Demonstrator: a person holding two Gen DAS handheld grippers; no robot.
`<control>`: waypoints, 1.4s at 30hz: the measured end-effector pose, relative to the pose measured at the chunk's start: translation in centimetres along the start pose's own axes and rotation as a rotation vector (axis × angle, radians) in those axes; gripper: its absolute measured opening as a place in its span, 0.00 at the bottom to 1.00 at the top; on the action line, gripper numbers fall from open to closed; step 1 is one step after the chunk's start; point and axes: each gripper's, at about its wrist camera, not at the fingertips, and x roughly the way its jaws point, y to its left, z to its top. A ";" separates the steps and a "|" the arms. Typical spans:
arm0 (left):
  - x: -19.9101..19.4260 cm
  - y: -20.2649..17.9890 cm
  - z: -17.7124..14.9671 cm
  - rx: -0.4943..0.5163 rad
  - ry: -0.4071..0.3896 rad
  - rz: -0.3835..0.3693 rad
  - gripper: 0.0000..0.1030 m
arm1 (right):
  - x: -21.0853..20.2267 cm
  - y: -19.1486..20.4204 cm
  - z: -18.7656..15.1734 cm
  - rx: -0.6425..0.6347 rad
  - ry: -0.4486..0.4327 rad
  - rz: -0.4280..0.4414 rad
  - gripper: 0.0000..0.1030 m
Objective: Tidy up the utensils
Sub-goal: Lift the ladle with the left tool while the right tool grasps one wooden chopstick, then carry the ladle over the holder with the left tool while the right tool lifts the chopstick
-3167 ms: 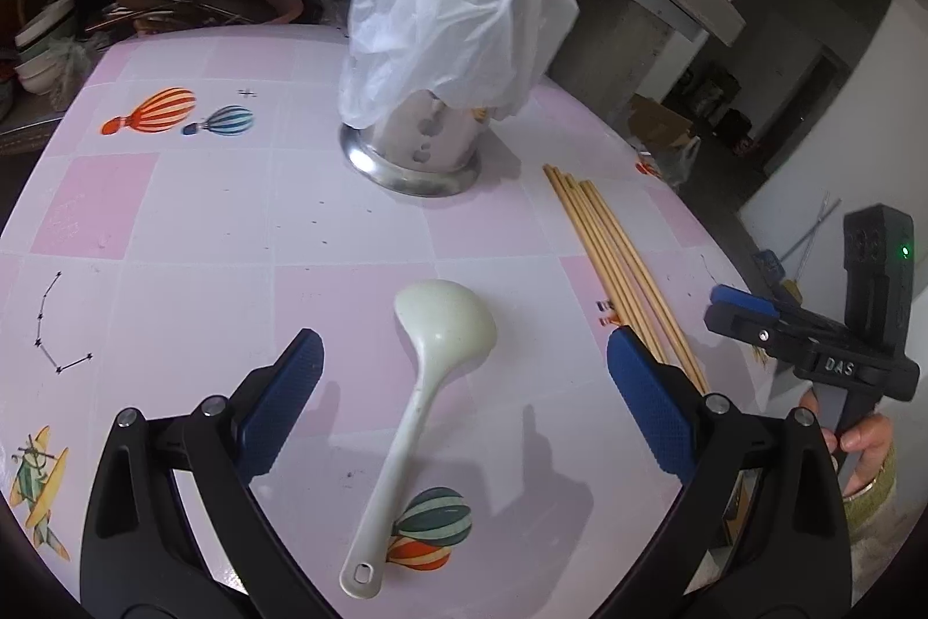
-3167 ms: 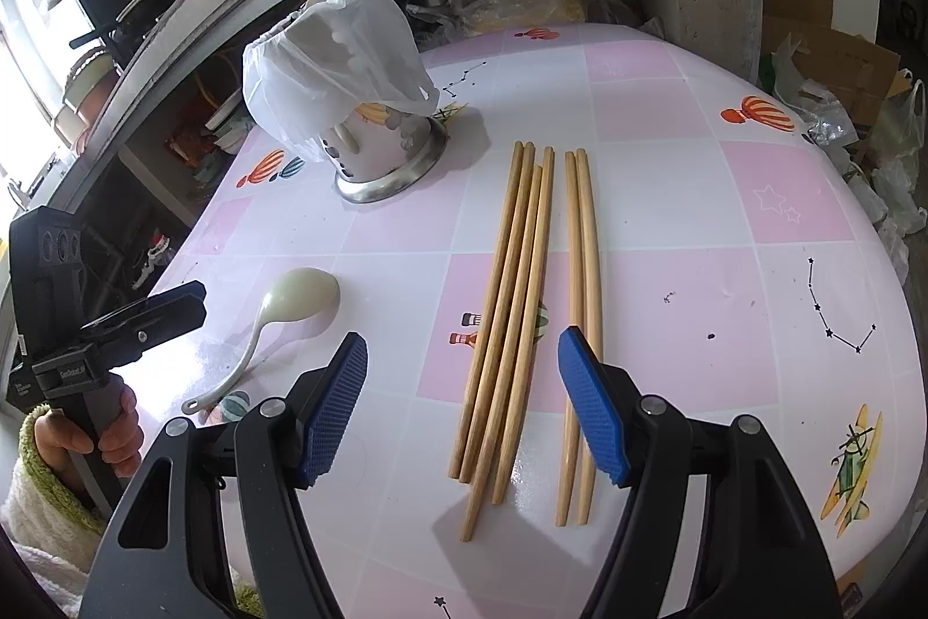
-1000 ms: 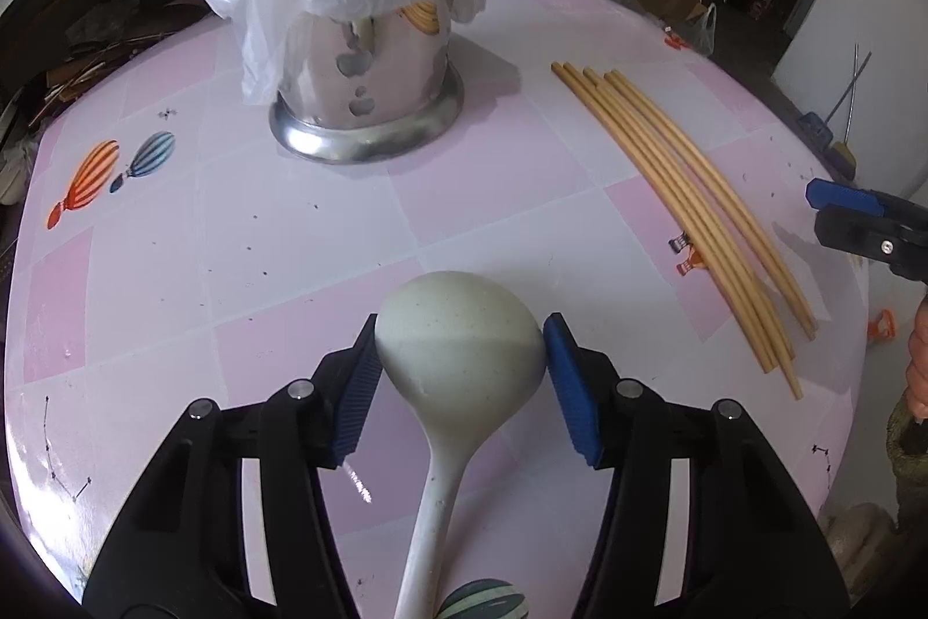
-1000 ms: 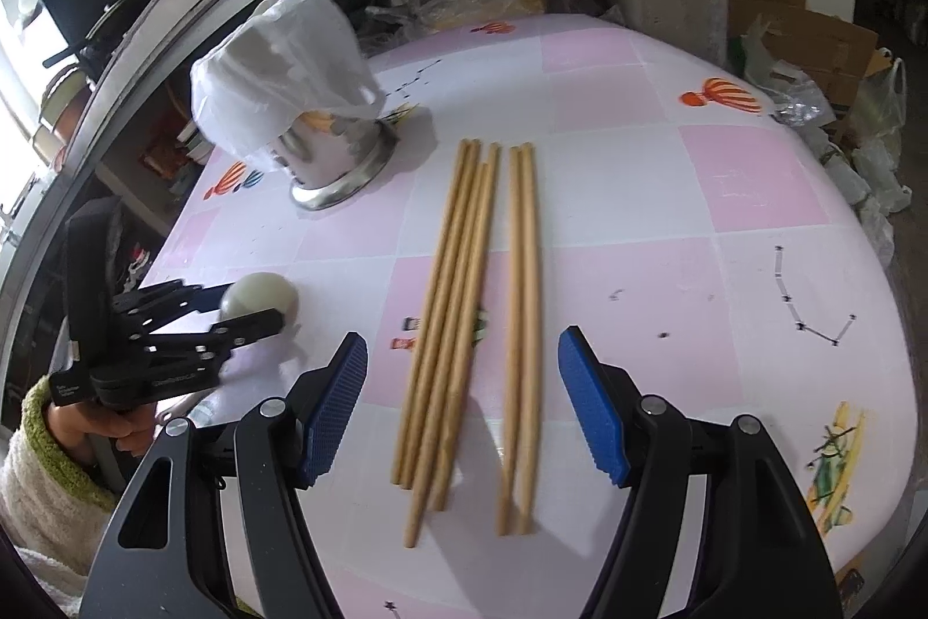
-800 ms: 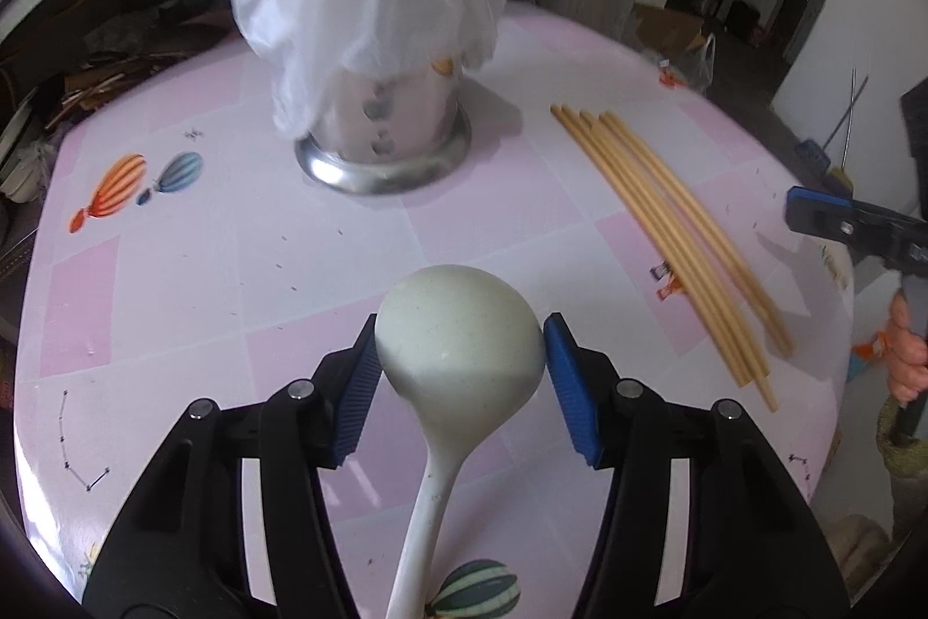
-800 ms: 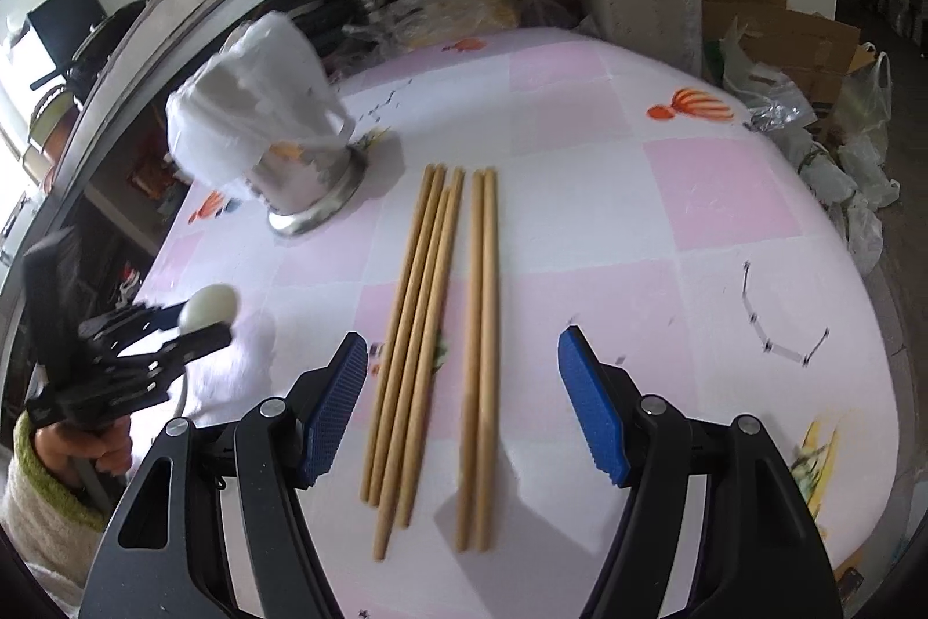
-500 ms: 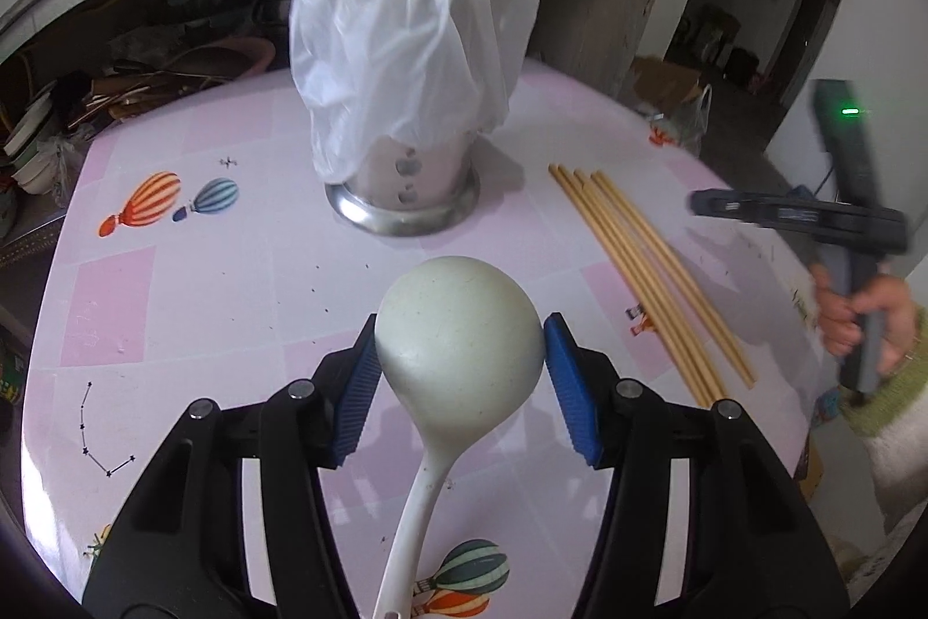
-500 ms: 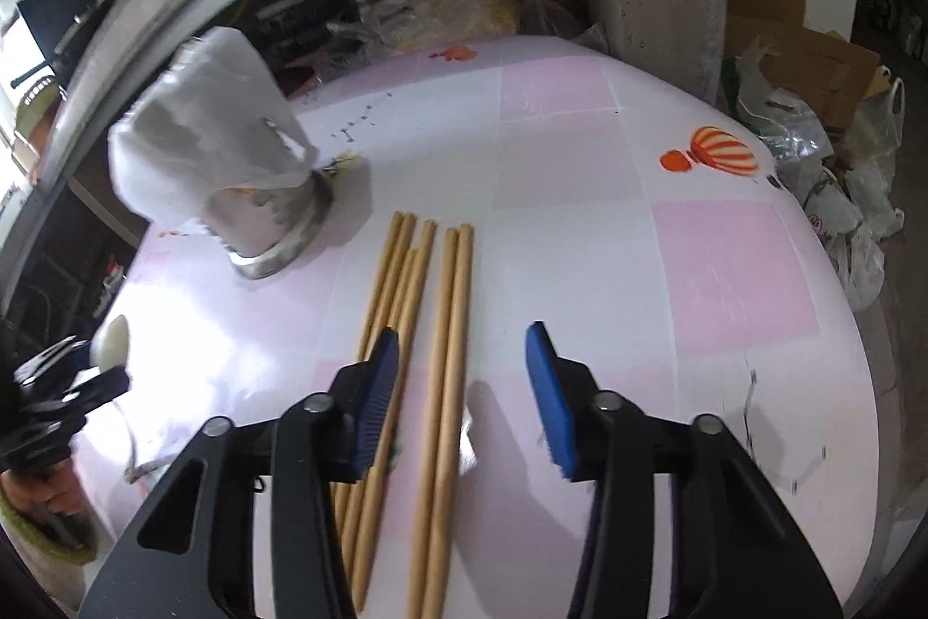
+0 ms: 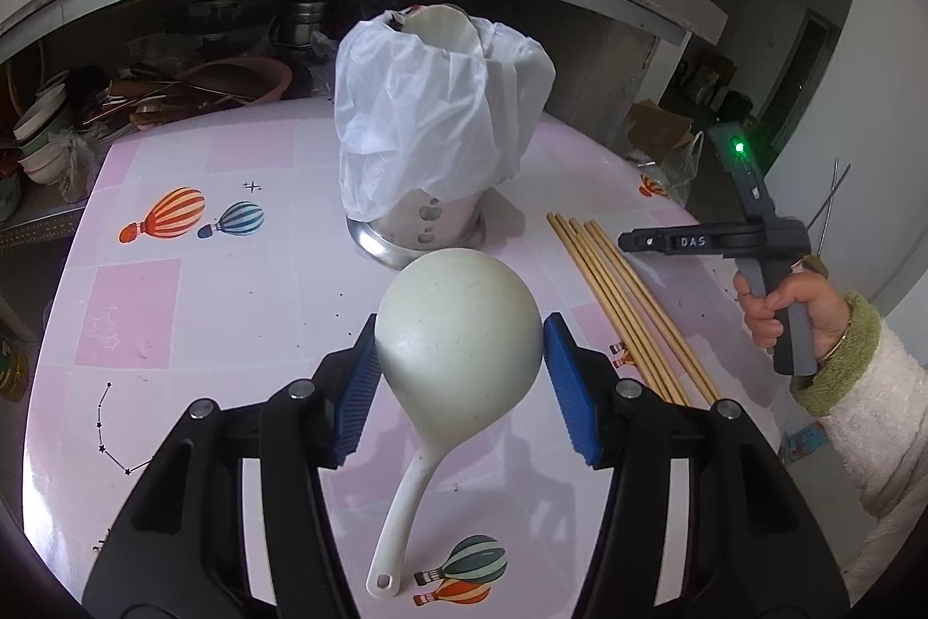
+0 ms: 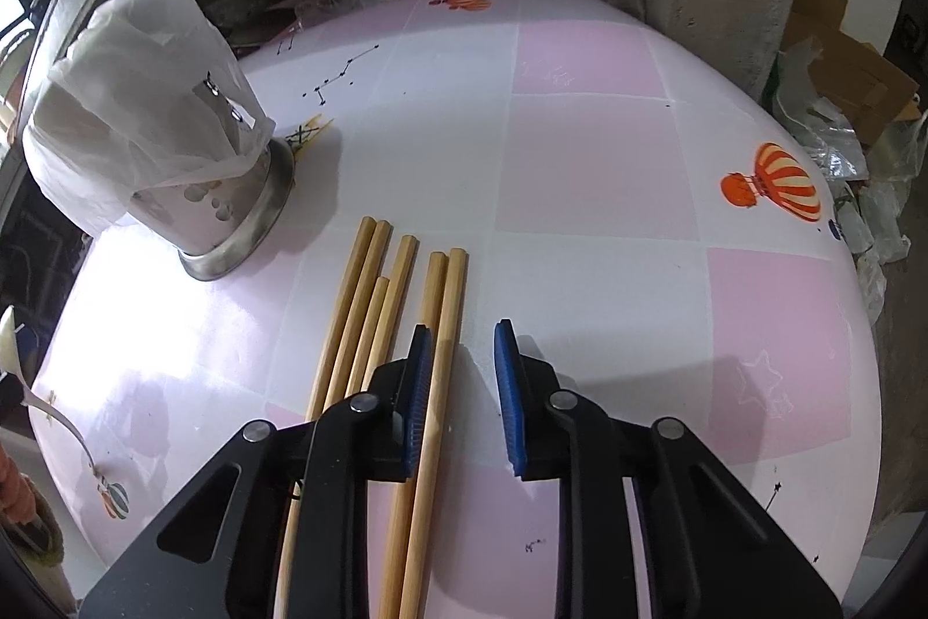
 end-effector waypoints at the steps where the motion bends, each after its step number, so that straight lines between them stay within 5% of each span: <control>1: -0.1 0.0 0.0 -0.003 -0.003 -0.002 0.51 | 0.1 0.1 0.0 -0.006 0.005 -0.006 0.22; 18: -0.7 0.1 0.1 -0.006 -0.019 -0.020 0.51 | 1.7 1.8 1.3 -0.108 0.061 -0.118 0.19; 20: -0.8 0.0 0.1 -0.008 -0.020 -0.020 0.51 | 1.7 2.1 1.3 -0.115 0.056 -0.119 0.08; 25: -0.8 0.0 0.2 -0.008 -0.020 -0.020 0.51 | 1.5 2.1 1.0 -0.081 0.025 -0.104 0.07; 42: -1.8 -0.7 0.4 0.000 -0.042 -0.012 0.51 | -12.5 2.8 -0.9 -0.034 -0.291 0.051 0.07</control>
